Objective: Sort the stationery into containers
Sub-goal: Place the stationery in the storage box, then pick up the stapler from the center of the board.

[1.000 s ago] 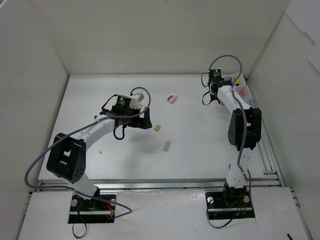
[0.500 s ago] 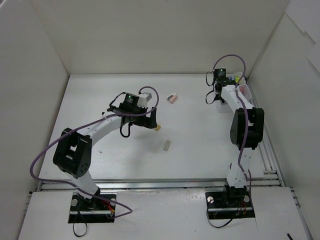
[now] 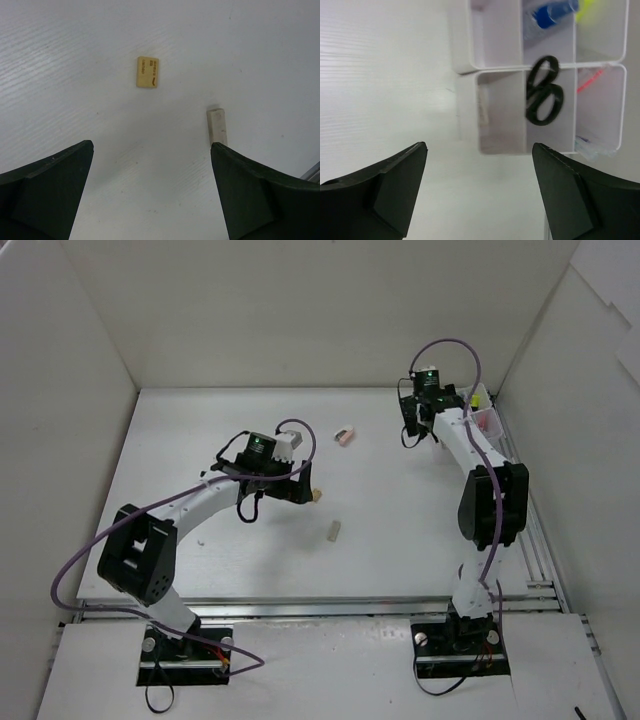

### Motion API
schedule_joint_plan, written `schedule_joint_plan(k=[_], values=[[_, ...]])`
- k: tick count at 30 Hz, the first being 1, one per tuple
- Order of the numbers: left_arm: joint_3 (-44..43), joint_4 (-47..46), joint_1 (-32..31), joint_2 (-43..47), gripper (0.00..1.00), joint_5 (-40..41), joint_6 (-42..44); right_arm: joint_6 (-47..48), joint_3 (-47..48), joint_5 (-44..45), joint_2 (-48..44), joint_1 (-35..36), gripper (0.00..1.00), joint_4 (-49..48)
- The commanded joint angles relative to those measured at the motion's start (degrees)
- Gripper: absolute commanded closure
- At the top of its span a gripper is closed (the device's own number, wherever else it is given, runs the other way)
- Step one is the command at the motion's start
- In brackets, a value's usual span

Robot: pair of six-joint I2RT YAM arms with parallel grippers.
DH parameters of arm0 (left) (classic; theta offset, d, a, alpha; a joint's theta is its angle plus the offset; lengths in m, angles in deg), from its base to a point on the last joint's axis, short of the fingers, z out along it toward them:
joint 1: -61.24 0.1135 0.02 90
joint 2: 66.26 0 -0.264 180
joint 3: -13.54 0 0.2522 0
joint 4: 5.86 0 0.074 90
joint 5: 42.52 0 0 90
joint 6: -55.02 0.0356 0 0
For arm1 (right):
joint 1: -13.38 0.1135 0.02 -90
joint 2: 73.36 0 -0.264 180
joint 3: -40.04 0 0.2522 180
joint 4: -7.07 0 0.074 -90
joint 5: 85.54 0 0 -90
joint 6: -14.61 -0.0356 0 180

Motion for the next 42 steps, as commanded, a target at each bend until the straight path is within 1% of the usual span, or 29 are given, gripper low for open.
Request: schedule_joint_plan(k=[1, 2, 3, 4, 5, 7, 8, 9, 10, 11, 14, 18, 20, 25, 26, 28, 29, 31, 32, 34, 35, 39, 42], values=[[1.98, -2.64, -0.14, 6.6, 0.0, 0.97, -0.91, -3.97, 2.98, -3.19, -5.76, 6.67, 0.14, -0.53], [4.08, -3.17, -0.14, 7.56, 0.01, 1.58, -1.43, -8.69, 3.68, -5.47, -5.41, 7.73, 0.09, -0.44], [5.23, -3.35, -0.14, 9.75, 0.01, 1.85, -1.61, -11.18, 5.34, -7.06, -4.1, 9.74, 0.02, -0.44], [6.28, -3.78, -0.14, 10.99, 0.0, 2.29, -1.78, -14.68, 6.4, -8.03, -3.21, 11.06, 0.02, -0.44], [8.47, -3.7, -0.14, 11.96, 0.01, 3.42, -1.96, -21.33, 7.72, -7.95, -1.81, 11.77, 0.02, -0.44], [11.11, -3.53, -0.14, 15.38, 0.01, 4.39, -2.31, -25.94, 12.81, -7.17, 3.11, 14.49, 0.02, -0.44], [11.82, -3.26, -0.14, 17.31, 0.0, 5.53, -2.84, -32.23, 14.4, -4.98, 4.86, 14.94, 0.02, -0.18], [12.53, -2.83, -0.14, 18.37, 0.01, 5.89, -3.19, -34.38, 17.54, -5.05, 8.36, 15.73, 0.02, -0.35], [13.14, -2.39, -0.14, 19.51, 0.01, 5.89, -3.54, -37.1, 19.32, -4.62, 10.22, 15.73, 0.02, -0.01], [14.98, -2.47, -0.14, 21.7, 0.0, 6.33, -3.72, -43.48, 20.55, -3.04, 11.81, 15.91, 0.02, 0.26], [18.41, -2.47, -0.14, 25.4, 0.0, 6.6, -5.21, -51.59, 27.56, -0.06, 19.7, 16.43, 0.02, 0.17], [20.97, -2.12, 0.39, 28.57, 0.01, 6.42, -5.57, -55.4, 36.62, 2.33, 27.62, 18.1, 0.02, 0.88], [22.2, -2.38, 0.91, 30.15, 0.01, 6.51, -5.74, -58.39, 39.27, 2.07, 30.35, 18.28, 0.02, 1.4], [23.34, -1.94, 1.97, 31.65, 0.01, 6.86, -5.48, -62.87, 39.99, 1.19, 33.09, 18.64, 0.02, 2.46], [23.52, -2.03, 1.97, 31.92, 0.01, 6.86, -5.39, -63.23, 39.55, 1.02, 33.44, 18.46, 0.03, 2.72], [23.96, -2.12, 2.67, 32.53, 0.0, 6.77, -5.21, -64.37, 38.5, 0.67, 33.45, 18.64, 0.15, 2.98], [23.96, -2.12, 2.68, 32.79, 0.01, 6.69, -5.04, -64.72, 37.28, 0.4, 33.1, 18.72, 0.3, 2.81], [24.05, -1.94, 3.2, 33.32, 0.0, 6.51, -4.95, -64.81, 36.04, 0.4, 32.22, 19.16, 0.44, 2.81], [24.14, -1.94, 3.2, 33.5, 0.0, 6.51, -4.78, -64.64, 35.6, 0.83, 31.78, 19.08, 0.56, 2.9], [24.49, -2.03, 3.73, 34.02, 0.0, 6.07, -4.77, -63.5, 34.46, 3.37, 30.03, 19.34, 0.65, 2.99], [24.49, -1.94, 4.25, 34.11, 0.01, 5.98, -4.69, -63.06, 33.93, 4.17, 29.32, 19.42, 0.73, 2.81], [25.1, -2.82, 4.78, 33.16, 0.0, 5.11, -4.42, -61.13, 31.21, 7.6, 25.11, 19.34, 0.84, 2.81], [24.84, -2.65, 4.79, 32.01, 0.0, 3.88, -4.51, -58.33, 29.71, 8.66, 22.82, 19.51, 0.85, 2.81]])
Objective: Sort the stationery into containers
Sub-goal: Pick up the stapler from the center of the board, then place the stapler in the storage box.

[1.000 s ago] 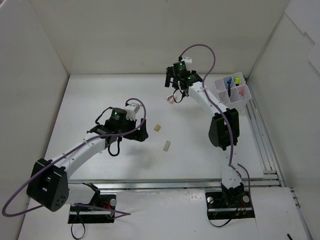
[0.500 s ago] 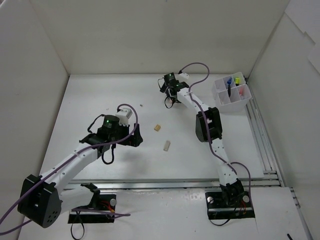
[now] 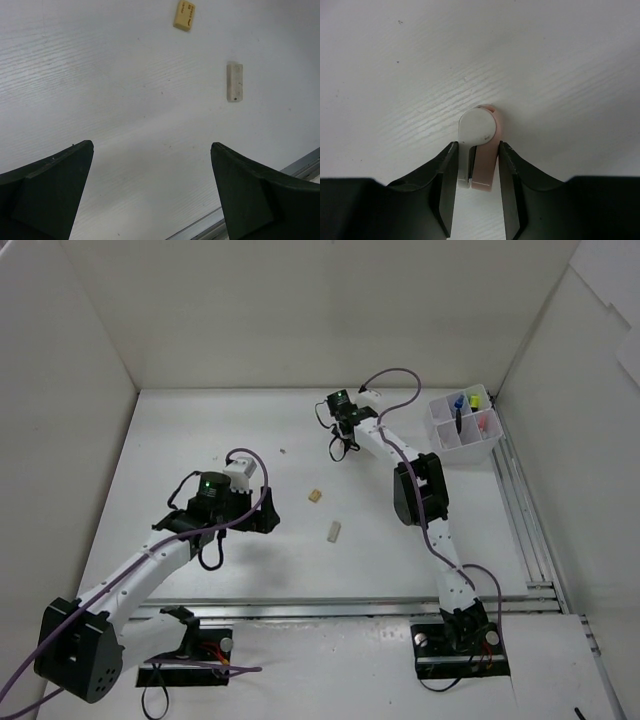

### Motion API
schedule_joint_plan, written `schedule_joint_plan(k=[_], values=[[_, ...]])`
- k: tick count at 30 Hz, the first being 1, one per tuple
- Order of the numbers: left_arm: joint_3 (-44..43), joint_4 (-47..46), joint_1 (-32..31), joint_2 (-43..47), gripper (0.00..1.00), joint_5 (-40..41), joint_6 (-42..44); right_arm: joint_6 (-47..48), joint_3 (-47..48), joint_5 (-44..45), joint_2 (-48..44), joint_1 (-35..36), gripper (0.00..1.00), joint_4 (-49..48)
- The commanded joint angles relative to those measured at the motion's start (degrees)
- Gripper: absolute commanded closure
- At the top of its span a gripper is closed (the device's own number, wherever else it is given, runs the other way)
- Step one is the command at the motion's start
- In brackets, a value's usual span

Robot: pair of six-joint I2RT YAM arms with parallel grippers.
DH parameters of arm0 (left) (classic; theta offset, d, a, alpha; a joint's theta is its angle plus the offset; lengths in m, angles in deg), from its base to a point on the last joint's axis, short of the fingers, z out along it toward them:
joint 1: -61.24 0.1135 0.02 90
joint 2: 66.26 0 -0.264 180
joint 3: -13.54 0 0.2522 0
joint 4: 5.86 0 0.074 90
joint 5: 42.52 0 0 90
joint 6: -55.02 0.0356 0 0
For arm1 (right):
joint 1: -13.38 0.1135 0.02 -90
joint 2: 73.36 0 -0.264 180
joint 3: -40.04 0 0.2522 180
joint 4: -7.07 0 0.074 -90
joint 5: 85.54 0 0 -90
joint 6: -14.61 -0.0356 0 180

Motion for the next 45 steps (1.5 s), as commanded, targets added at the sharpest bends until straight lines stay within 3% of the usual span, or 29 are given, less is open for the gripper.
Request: schedule_joint_plan(k=[1, 8, 13, 18, 23, 32, 36, 39, 42, 45], values=[[-1.28, -2.34, 0.44, -0.8, 0.01, -1.94, 0.12, 3.67, -1.5, 5.32, -9.7, 0.32, 0.85, -0.21], [-0.93, -2.16, 0.44, 0.87, 0.01, -1.86, 0.47, 24.22, -10.9, 4.44, -22.27, -1.95, 0.88, -2.66], [-0.93, -2.51, 0.96, -0.09, 0.0, -2.56, 0.65, 42.42, -20.82, -0.05, -32.64, -9.67, 0.93, -5.48], [-2.33, -3.65, 0.96, -4.22, 0.01, -3.35, 0.56, 61.58, -26.98, -6.19, -35.47, -17.5, 0.94, -5.83], [-4.71, -4.62, 0.96, -7.39, 0.01, -4.23, -0.32, 66.52, -27.18, -10.06, -31.87, -20.94, 0.94, -5.74], [-5.15, -4.62, 0.96, -7.4, 0.01, -3.26, -1.11, 66.79, -24.71, -4.36, -25.54, -22.61, 0.92, -5.74], [-5.5, -3.57, 0.96, -7.04, 0.01, -2.39, -1.19, 65.73, -24.8, -1.54, -25.1, -22.7, 0.75, -5.83], [-5.24, -3.13, 0.96, -6.25, 0.01, -2.21, -1.28, 64.94, -25.33, -0.05, -26.15, -22.7, 0.45, -5.74], [-5.06, -2.87, 0.96, -5.46, 0.01, -1.86, -1.37, 64.59, -27.08, -1.79, -28.96, -22.18, 0.31, -5.83], [-4.62, -2.51, 0.96, -4.32, 0.0, -1.68, -1.28, 64.42, -29.02, -3.47, -32.64, -20.86, 0.23, -5.74]])
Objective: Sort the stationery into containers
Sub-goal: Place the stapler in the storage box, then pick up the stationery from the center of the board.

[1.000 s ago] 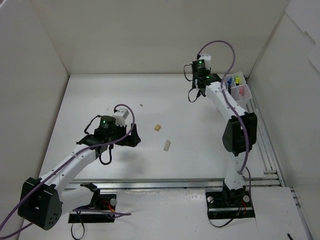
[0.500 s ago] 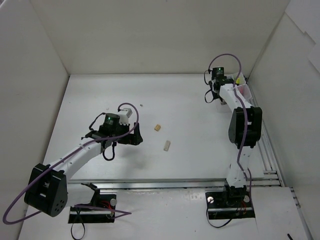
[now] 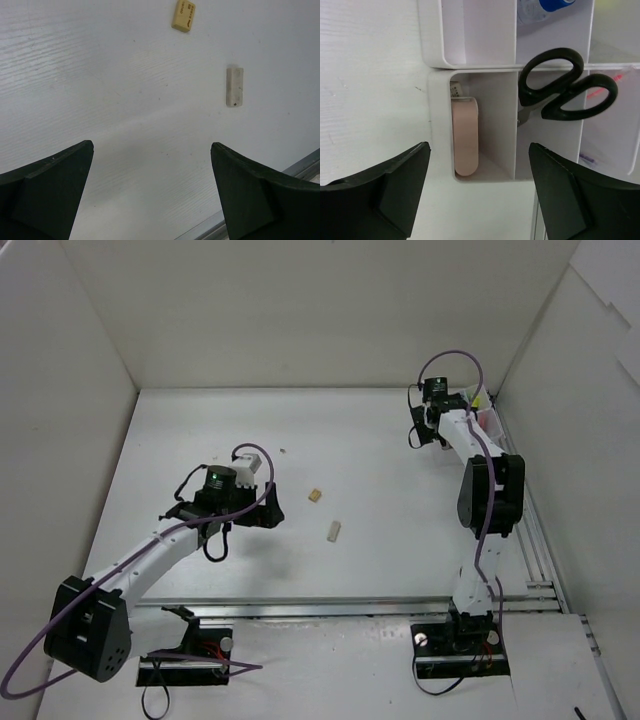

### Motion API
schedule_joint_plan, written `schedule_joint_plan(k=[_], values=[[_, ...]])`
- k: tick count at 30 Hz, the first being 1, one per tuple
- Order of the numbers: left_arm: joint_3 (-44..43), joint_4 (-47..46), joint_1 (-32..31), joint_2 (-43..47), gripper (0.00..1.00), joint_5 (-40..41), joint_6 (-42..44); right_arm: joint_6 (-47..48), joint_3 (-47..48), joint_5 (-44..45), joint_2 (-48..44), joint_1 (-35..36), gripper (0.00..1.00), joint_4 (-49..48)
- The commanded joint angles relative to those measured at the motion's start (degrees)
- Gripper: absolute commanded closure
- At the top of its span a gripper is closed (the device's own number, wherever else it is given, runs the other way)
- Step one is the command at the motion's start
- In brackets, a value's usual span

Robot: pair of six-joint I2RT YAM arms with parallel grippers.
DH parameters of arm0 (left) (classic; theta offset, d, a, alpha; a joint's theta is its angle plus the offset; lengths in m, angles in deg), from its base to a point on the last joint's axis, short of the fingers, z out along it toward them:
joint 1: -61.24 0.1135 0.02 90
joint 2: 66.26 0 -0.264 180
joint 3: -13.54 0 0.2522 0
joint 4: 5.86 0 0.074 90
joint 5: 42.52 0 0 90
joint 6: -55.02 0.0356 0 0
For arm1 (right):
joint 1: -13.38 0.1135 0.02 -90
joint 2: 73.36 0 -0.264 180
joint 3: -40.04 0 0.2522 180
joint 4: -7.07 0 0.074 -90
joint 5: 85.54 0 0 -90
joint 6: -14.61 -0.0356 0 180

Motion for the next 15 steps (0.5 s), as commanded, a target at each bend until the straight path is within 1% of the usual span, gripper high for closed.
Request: schedule_joint_plan(k=[1, 4, 5, 6, 7, 8, 9, 10, 11, 12, 13, 14, 15], values=[[-2.04, -0.74, -0.21, 3.35, 0.01, 0.62, -0.39, -0.65, -1.15, -0.28, -9.25, 2.37, 0.22, -1.37], [-1.25, -0.39, -0.22, 5.46, 0.01, 0.7, -0.65, -1.87, -3.61, 0.5, -13.02, 4.75, 0.2, -1.37], [-0.99, -0.22, -0.22, 5.99, 0.01, 0.88, -0.74, -2.49, -4.83, 1.38, -13.91, 7.54, 0.19, -1.29], [-0.72, -0.22, -0.22, 6.52, 0.01, 0.88, -1.0, -4.76, -5.54, 1.56, -16.0, 8.87, 0.13, -1.2], [0.15, -0.48, -0.22, 7.65, 0.0, 1.05, -1.52, -7.13, -6.16, 2.35, -17.16, 11.93, 0.07, -1.2], [0.42, -0.57, -0.22, 8.1, 0.01, 1.14, -1.97, -9.33, -7.73, 1.57, -19.34, 13.27, 0.02, -1.37], [0.77, -0.05, -0.22, 8.28, 0.0, 1.23, -2.32, -14.75, -8.79, 0.87, -20.41, 14.76, 0.02, -1.28], [0.77, 0.39, -0.22, 8.89, 0.01, 1.32, -2.67, -18.63, -9.93, -0.18, -21.55, 17.73, 0.02, -1.37], [0.95, 0.66, -0.22, 9.24, 0.01, 1.67, -3.37, -21.54, -12.99, -1.67, -23.3, 19.07, 0.02, -1.37], [1.21, 0.84, -0.22, 9.68, 0.01, 1.93, -3.81, -28.88, -14.59, -2.21, -23.93, 20.82, 0.02, -1.37], [1.91, 1.27, -0.22, 10.99, 0.01, 2.46, -4.34, -32.61, -16.0, -2.39, -24.46, 23.8, 0.02, -1.37], [2.44, 1.36, -0.22, 11.61, 0.01, 3.07, -4.86, -35.69, -19.32, -2.57, -24.98, 25.57, 0.02, -1.37], [3.31, 1.28, -0.22, 12.49, 0.0, 3.16, -4.96, -42.07, -21.09, -1.87, -25.16, 27.41, 0.02, -1.29]])
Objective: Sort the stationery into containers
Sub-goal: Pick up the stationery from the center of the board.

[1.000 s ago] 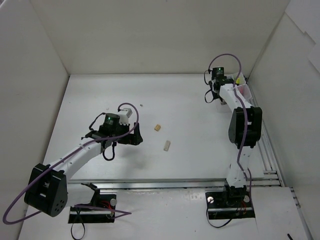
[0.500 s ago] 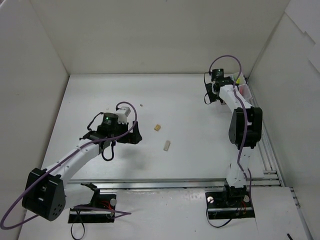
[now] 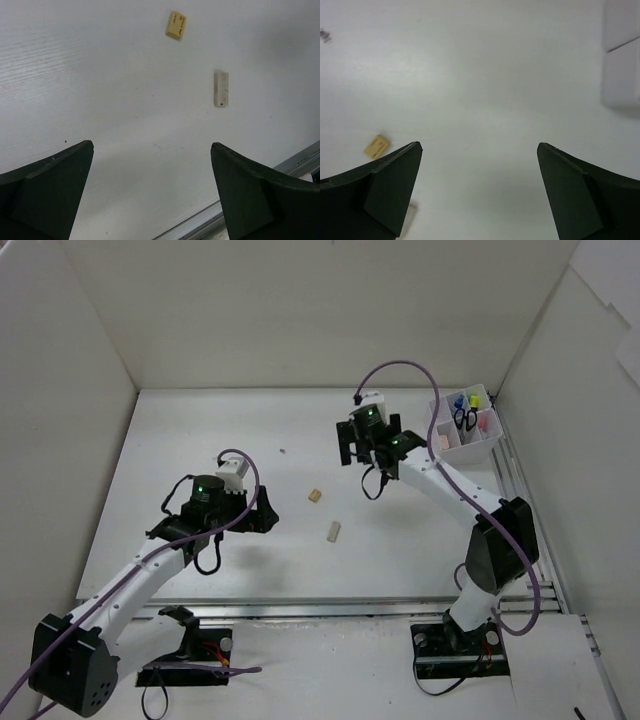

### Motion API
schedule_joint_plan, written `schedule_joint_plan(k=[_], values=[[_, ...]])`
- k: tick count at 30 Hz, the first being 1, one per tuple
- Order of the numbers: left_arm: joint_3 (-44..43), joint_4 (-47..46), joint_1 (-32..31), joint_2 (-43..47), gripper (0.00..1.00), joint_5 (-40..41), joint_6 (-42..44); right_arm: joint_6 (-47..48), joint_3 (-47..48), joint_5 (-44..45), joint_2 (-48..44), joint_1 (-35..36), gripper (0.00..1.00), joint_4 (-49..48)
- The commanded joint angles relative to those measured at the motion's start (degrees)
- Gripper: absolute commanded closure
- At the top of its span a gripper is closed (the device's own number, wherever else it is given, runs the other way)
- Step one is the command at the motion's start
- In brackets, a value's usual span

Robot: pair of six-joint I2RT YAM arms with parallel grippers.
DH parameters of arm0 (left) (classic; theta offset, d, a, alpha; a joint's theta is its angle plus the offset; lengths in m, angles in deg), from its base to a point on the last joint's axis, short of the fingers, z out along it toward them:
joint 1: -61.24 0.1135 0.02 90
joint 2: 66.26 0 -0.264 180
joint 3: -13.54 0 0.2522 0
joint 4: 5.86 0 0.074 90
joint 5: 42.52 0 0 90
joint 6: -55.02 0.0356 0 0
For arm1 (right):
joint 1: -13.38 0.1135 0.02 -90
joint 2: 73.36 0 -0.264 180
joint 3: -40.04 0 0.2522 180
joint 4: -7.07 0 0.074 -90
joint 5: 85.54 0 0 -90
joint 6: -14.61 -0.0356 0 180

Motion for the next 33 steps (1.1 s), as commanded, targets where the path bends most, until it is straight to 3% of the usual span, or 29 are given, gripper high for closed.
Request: schedule_joint_plan(k=[1, 6, 12, 18, 21, 24, 27, 33], values=[[1.13, -0.23, -0.2, 4.38, 0.0, 1.15, -1.99, -21.29, -7.78, 1.23, -1.76, 6.43, 0.02, 0.22], [4.55, 0.38, -0.2, 10.27, 0.01, -0.69, -2.77, -34.48, -13.43, 6.07, -0.18, 14.99, 0.02, 0.75], [9.3, 0.73, -0.2, 15.99, 0.01, -0.43, -4.0, -38.19, -14.14, 5.47, 4.74, 21.92, 0.03, 0.66], [11.07, 2.14, -0.2, 20.22, 0.01, 0.97, -4.62, -42.06, -16.5, 3.53, 7.21, 22.99, 0.28, 0.66], [11.25, 2.58, -0.2, 21.1, 0.01, 1.59, -4.62, -43.12, -18.09, 3.53, 6.77, 23.26, 0.51, 0.58], [11.07, 2.58, -0.2, 20.84, 0.01, 1.76, -4.45, -43.3, -18.62, 3.97, 6.86, 23.87, 0.63, 0.58], [10.72, 2.58, -0.2, 20.22, 0.01, 2.03, -4.45, -42.77, -18.45, 5.37, 5.99, 23.87, 1.0, 0.58], [9.84, 1.88, -0.2, 18.82, 0.01, 1.77, -4.1, -30.42, -15.73, 8.63, 0.02, 18.7, 1.0, -0.65]])
